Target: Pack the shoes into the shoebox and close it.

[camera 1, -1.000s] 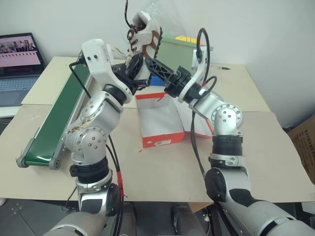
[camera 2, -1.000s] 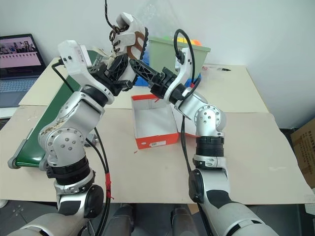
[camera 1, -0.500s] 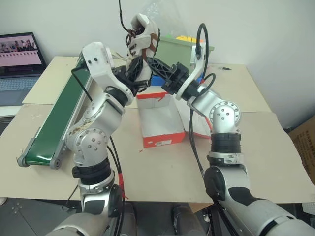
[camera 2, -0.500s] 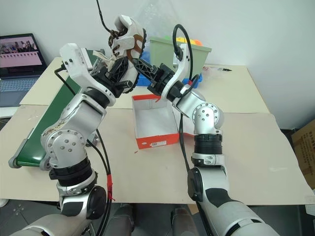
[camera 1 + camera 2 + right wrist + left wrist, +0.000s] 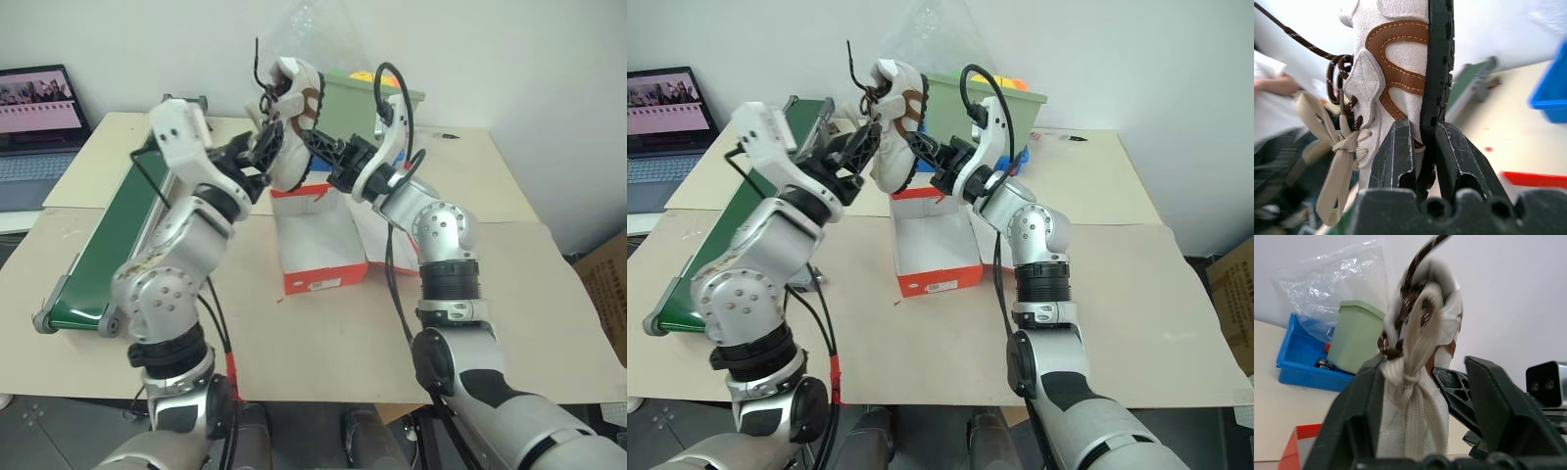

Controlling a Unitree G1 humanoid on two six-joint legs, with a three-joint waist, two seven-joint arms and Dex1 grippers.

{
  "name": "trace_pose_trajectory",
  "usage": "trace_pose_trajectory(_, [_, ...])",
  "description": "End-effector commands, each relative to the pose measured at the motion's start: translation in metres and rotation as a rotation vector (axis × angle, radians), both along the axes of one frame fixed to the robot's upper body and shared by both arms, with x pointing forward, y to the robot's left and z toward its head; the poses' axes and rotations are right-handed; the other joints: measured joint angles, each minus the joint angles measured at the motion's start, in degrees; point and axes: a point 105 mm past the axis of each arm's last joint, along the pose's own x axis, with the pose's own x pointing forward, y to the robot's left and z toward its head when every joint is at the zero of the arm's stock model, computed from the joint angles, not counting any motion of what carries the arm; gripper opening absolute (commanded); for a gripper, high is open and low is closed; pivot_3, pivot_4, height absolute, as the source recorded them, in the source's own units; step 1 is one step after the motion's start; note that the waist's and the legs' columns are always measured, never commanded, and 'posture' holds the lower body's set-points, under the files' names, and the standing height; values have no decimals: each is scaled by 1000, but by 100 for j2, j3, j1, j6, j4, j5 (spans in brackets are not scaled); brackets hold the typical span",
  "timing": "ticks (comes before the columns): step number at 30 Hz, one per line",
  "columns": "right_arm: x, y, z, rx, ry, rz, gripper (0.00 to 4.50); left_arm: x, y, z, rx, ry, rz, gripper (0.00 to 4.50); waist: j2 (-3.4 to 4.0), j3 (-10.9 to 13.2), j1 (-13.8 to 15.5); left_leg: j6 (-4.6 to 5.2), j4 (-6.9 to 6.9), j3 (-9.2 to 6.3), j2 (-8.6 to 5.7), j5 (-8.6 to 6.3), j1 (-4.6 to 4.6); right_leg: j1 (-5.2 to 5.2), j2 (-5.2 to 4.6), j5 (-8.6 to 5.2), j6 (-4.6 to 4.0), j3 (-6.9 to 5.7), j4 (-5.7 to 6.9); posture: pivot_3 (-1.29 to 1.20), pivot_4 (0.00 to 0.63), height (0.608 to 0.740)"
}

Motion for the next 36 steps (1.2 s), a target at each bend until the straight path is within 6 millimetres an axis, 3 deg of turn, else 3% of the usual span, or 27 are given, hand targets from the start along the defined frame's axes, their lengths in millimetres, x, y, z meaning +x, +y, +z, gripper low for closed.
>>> trace_pose_trajectory(1, [8,-7,18,-134,-76,-120,249,-19,31,8,21,-46,91,3162,0,0,-12,0,0,0,0,0,0,0,0,0,0,0,0,0,150,740])
trace_pose_trajectory(4, [15,-10,6,-250,-17,-186,249,-27,61,1,45,-21,194,3162,1,0,-17,0,-5,4,1,0,-1,-12,0,0,-1,7,1,0,150,740])
trace_pose_trajectory(8, [14,-4,-19,-398,123,-181,249,-33,75,-5,59,4,253,3162,1,0,16,0,-4,4,0,0,-3,-10,-1,1,-1,5,1,0,150,740])
trace_pose_trajectory(15, [15,-17,-59,-568,246,-256,249,-30,63,-8,54,14,224,3162,0,0,87,0,-3,0,0,0,-9,-9,-1,1,-2,-2,-8,0,150,740])
trace_pose_trajectory(24, [15,-33,-83,-690,310,-316,249,-28,61,-5,62,9,222,3162,0,0,23,0,-4,1,0,0,-10,-12,-1,2,-3,0,-10,0,150,740])
trace_pose_trajectory(36, [2,-26,-109,-778,353,-240,249,-25,58,-1,87,2,215,3162,0,0,21,0,-4,1,0,0,-10,-10,-1,2,-3,-1,-11,0,150,740])
